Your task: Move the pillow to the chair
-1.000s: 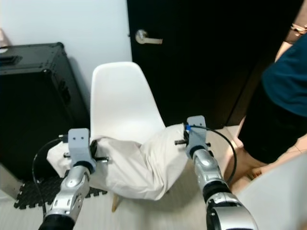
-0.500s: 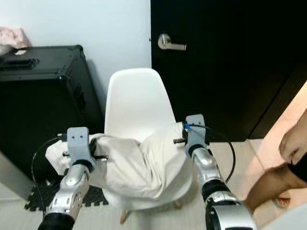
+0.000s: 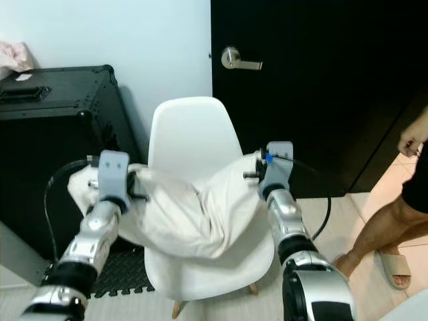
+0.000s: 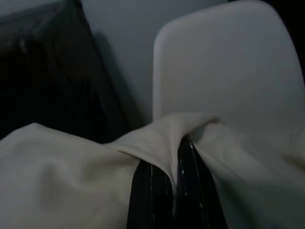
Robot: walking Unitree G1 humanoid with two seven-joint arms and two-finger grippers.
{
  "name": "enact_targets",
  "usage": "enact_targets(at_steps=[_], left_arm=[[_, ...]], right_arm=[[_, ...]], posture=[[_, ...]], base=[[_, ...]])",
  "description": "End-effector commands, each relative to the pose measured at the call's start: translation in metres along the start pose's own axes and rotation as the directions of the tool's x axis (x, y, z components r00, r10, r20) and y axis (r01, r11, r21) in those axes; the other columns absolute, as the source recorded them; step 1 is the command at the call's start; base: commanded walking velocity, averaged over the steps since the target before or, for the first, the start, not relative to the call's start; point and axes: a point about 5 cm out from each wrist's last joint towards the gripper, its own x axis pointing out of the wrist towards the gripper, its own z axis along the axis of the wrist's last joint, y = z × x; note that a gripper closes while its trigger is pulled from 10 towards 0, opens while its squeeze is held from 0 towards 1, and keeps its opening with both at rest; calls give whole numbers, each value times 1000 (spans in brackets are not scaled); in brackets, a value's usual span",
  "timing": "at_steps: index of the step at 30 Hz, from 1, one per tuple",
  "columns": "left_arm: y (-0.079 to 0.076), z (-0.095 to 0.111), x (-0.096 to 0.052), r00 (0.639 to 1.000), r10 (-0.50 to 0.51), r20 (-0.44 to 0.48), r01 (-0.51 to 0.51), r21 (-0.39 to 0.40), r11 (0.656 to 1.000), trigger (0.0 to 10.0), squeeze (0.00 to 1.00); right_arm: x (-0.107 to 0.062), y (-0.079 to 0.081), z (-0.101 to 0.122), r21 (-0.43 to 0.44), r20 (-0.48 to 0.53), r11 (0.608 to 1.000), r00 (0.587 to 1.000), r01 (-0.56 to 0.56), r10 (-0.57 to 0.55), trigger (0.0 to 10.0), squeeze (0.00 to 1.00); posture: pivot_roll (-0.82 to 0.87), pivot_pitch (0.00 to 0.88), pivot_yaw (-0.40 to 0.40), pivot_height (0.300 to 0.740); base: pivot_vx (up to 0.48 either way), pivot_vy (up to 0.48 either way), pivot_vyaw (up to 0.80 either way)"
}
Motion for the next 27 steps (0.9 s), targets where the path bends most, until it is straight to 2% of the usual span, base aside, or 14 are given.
enact_targets(at_steps=[1, 5, 6, 7, 8, 10, 17, 27], left_arm=[[1, 12, 4, 998, -5, 70, 2, 45, 999, 10000, 0], [-4, -10, -3, 1000, 1, 4, -2, 114, 993, 10000, 0], [-5, -20, -6, 999, 10, -40, -5, 142, 990, 10000, 0], [-5, -20, -6, 999, 10, -40, -5, 142, 990, 10000, 0], [-6, -37, -12, 993, 28, -115, -9, 159, 987, 10000, 0], [-7, -49, -17, 985, 44, -166, -22, 134, 991, 10000, 0], [-5, -56, -21, 979, 78, -190, -64, 78, 995, 10000, 0], [3, -61, -22, 973, 125, -196, -105, 108, 989, 10000, 0]], right_arm=[[0, 1, -6, 14, -39, 1000, 999, -2, 2, 10000, 0], [-9, 6, -30, -49, -161, 997, 986, -57, 48, 10000, 0], [-13, 8, -39, -63, -207, 995, 976, -76, 62, 10000, 0], [-13, 8, -39, -63, -207, 995, 976, -76, 62, 10000, 0], [-18, 8, -50, -95, -270, 991, 961, -91, 62, 10000, 0], [-21, 8, -55, -98, -280, 991, 958, -90, 60, 10000, 0], [-19, 10, -52, -88, -261, 992, 963, -89, 63, 10000, 0], [-17, 15, -50, -87, -254, 992, 965, -91, 66, 10000, 0]], posture=[[78, 47, -3, 740], [77, 48, -4, 740], [74, 51, -6, 740], [74, 51, -6, 740], [74, 49, -7, 740], [73, 50, -6, 740], [77, 40, -5, 740], [79, 24, -2, 740]], base=[[0, 0, 0], [0, 0, 0], [0, 0, 0], [0, 0, 0], [0, 0, 0], [0, 0, 0], [0, 0, 0], [0, 0, 0]])
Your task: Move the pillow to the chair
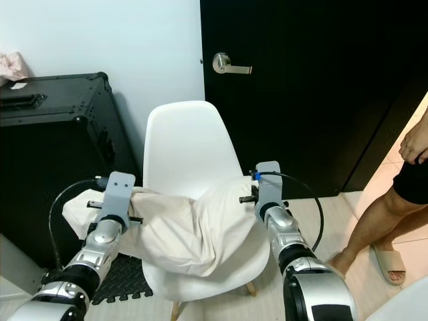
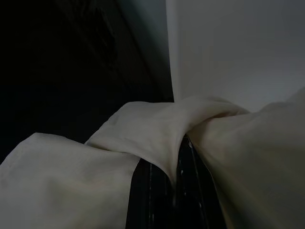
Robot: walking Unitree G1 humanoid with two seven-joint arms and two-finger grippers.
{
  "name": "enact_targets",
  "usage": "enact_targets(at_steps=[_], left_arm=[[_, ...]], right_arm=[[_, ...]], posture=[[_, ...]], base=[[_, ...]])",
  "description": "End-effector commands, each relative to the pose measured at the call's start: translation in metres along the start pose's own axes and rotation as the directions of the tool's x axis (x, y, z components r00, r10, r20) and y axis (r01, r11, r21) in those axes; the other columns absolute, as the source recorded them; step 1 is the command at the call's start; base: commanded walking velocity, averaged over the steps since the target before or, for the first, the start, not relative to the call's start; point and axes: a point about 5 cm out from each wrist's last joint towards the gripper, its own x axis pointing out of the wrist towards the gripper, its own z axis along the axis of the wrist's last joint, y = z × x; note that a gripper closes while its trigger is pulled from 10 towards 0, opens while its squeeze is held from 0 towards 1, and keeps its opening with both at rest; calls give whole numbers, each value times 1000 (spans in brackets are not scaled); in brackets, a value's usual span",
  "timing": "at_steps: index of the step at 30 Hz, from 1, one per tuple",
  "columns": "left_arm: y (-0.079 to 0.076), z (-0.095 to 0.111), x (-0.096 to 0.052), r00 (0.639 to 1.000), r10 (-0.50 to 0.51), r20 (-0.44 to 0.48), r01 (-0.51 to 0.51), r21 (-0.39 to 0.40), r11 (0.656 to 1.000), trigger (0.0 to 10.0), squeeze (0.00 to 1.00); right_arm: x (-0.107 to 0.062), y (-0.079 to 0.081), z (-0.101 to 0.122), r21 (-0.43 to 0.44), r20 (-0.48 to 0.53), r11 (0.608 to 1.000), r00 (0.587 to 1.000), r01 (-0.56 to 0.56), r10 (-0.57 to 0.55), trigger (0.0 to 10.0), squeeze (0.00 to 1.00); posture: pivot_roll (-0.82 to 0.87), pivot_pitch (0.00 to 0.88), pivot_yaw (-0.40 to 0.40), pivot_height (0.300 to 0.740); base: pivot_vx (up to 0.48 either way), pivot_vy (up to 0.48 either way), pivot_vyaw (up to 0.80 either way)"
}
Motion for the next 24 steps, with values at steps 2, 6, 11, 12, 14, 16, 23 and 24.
enact_targets(at_steps=[2, 6, 11, 12, 14, 16, 23, 24], left_arm=[[6, 14, 6, 998, 24, 62, -24, -2, 1000, 10000, 0], [6, 14, 6, 998, 28, 64, -28, -2, 1000, 10000, 0], [5, 16, 6, 997, 28, 67, -28, -4, 1000, 10000, 0], [5, 16, 6, 997, 28, 67, -28, -4, 1000, 10000, 0], [5, 16, 7, 997, 28, 66, -28, -4, 1000, 10000, 0], [5, 16, 7, 997, 28, 66, -28, -3, 1000, 10000, 0], [6, 14, 7, 998, 31, 59, -31, -3, 1000, 10000, 0], [6, 14, 7, 998, 31, 59, -31, -3, 1000, 10000, 0]], right_arm=[[4, 7, 12, -12, 46, 1000, 999, -21, 22, 10000, 0], [4, 8, 12, -7, 43, 1000, 999, -23, 24, 10000, 0], [4, 9, 11, -3, 33, 1000, 999, -23, 23, 10000, 0], [4, 9, 11, -3, 33, 1000, 999, -23, 23, 10000, 0], [4, 9, 11, -2, 32, 1000, 999, -22, 22, 10000, 0], [4, 8, 10, -3, 30, 1000, 999, -21, 21, 10000, 0], [4, 8, 10, -6, 26, 1000, 999, -20, 20, 10000, 0], [4, 8, 10, -6, 26, 1000, 999, -20, 20, 10000, 0]], posture=[[79, 24, -1, 740], [80, 21, 0, 740], [81, 24, 1, 716], [81, 24, 1, 716], [82, 25, 0, 701], [82, 27, 0, 696], [82, 31, -1, 653], [82, 31, -1, 653]], base=[[0, 0, 0], [0, 0, 0], [0, 0, 0], [0, 0, 0], [0, 0, 0], [0, 0, 0], [0, 0, 0], [0, 0, 0]])
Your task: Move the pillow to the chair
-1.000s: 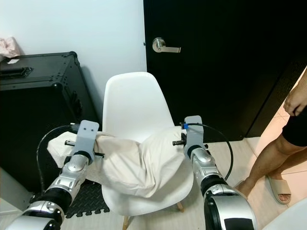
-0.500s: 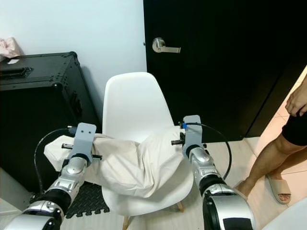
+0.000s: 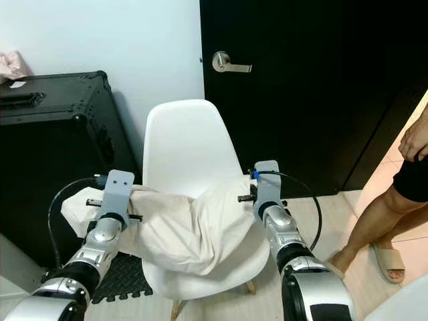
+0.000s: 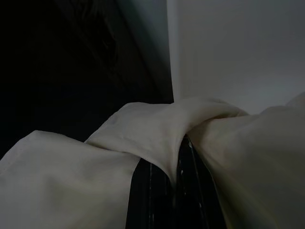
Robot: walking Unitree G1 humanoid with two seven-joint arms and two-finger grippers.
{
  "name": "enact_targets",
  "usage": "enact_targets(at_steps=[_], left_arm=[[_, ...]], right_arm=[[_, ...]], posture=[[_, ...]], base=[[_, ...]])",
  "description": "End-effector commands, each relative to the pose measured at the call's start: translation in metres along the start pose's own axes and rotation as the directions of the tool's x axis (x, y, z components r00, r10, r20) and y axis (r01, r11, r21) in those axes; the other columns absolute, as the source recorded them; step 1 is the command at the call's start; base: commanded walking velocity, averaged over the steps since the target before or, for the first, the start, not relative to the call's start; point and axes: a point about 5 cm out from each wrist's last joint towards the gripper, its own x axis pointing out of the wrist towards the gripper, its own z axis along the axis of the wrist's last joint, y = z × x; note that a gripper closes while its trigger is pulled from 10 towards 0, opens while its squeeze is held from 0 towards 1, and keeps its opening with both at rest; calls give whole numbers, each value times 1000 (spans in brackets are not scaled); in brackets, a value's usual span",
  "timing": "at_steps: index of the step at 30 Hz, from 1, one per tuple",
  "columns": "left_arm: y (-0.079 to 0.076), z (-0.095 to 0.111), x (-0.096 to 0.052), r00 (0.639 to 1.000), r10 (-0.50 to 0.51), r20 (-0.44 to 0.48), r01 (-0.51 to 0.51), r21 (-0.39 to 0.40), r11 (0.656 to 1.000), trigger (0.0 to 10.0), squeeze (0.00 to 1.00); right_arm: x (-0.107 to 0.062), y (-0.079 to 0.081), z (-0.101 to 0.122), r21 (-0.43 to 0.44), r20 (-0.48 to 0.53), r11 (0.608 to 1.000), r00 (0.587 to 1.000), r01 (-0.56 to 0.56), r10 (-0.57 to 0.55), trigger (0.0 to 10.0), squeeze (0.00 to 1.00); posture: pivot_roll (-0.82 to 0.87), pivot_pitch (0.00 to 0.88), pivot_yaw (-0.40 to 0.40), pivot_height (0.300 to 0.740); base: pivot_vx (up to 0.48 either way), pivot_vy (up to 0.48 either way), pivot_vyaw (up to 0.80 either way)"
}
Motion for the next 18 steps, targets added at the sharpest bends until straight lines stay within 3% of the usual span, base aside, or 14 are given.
enact_targets(at_steps=[1, 11, 18], left_arm=[[5, 8, 3, 999, 20, 41, -20, 3, 1000, 10000, 0], [4, 6, 2, 999, 21, 37, -21, -2, 1000, 10000, 0], [4, 4, 1, 999, 29, 31, -28, -9, 1000, 10000, 0]], right_arm=[[2, 5, 6, -6, 18, 1000, 1000, -21, 21, 10000, 0], [2, 5, 7, -5, 29, 1000, 999, -28, 29, 10000, 0], [2, 5, 7, -6, 30, 999, 999, -37, 37, 10000, 0]], posture=[[82, 32, -2, 648], [79, 35, -5, 595], [79, 36, -9, 595]], base=[[0, 0, 0], [0, 0, 0], [0, 0, 0]])
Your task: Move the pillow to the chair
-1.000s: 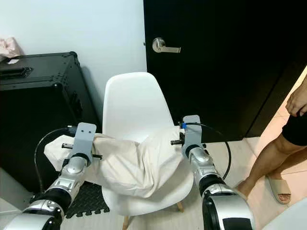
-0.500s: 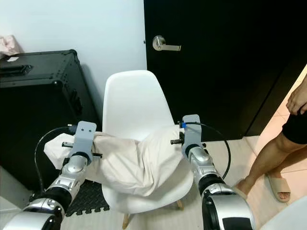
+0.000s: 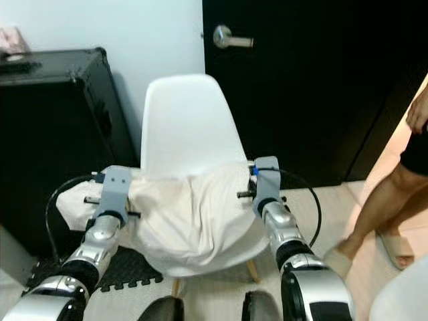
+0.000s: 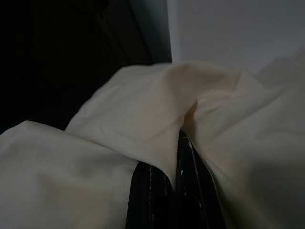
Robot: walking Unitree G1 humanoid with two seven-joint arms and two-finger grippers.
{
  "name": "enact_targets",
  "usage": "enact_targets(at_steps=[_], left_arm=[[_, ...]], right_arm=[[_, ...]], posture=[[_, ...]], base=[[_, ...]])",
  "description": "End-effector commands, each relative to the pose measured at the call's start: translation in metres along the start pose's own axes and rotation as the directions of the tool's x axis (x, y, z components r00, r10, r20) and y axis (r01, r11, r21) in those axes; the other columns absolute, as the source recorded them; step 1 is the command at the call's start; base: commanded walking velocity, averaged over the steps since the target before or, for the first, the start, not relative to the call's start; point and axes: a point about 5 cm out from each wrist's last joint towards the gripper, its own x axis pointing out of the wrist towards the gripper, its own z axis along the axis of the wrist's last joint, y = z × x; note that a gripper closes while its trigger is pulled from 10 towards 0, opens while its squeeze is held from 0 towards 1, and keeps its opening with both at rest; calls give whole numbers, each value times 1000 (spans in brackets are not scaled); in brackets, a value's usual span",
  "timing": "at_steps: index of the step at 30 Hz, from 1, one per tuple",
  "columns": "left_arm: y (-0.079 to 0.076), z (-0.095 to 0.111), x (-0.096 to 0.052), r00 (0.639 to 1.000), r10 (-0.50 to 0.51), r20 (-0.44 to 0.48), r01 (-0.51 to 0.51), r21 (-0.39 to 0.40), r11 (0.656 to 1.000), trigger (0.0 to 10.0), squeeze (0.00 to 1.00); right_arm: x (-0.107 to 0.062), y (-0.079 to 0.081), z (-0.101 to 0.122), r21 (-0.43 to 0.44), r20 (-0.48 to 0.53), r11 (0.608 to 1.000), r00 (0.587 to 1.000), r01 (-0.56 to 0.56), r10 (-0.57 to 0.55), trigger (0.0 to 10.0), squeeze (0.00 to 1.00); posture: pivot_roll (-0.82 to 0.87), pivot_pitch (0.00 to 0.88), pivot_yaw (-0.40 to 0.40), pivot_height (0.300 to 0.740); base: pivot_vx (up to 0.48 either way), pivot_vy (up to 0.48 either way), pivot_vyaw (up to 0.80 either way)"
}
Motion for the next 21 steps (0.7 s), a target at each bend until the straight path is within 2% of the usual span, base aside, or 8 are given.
enact_targets(at_steps=[1, 7, 11, 21], left_arm=[[1, 3, 1, 1000, 2, 17, -2, -5, 1000, 10000, 0], [3, 2, 1, 1000, 9, 14, -9, -8, 1000, 10000, 0], [5, 0, 0, 1000, 28, 5, -27, -17, 999, 10000, 0], [10, -18, -9, 998, 56, -34, -57, -19, 998, 10000, 0]], right_arm=[[1, 6, 2, -3, 5, 1000, 1000, -30, 30, 10000, 0], [1, 6, 1, -10, -7, 999, 999, -35, 35, 10000, 0], [1, 6, 0, -11, -17, 999, 999, -47, 47, 10000, 0], [1, 16, -8, -46, -60, 995, 994, -90, 87, 10000, 0]], posture=[[79, 36, -9, 595], [76, 44, -20, 595], [69, 69, -40, 580], [69, 166, -79, 550]], base=[[0, 0, 0], [0, 0, 0], [0, 0, 0], [0, 0, 0]])
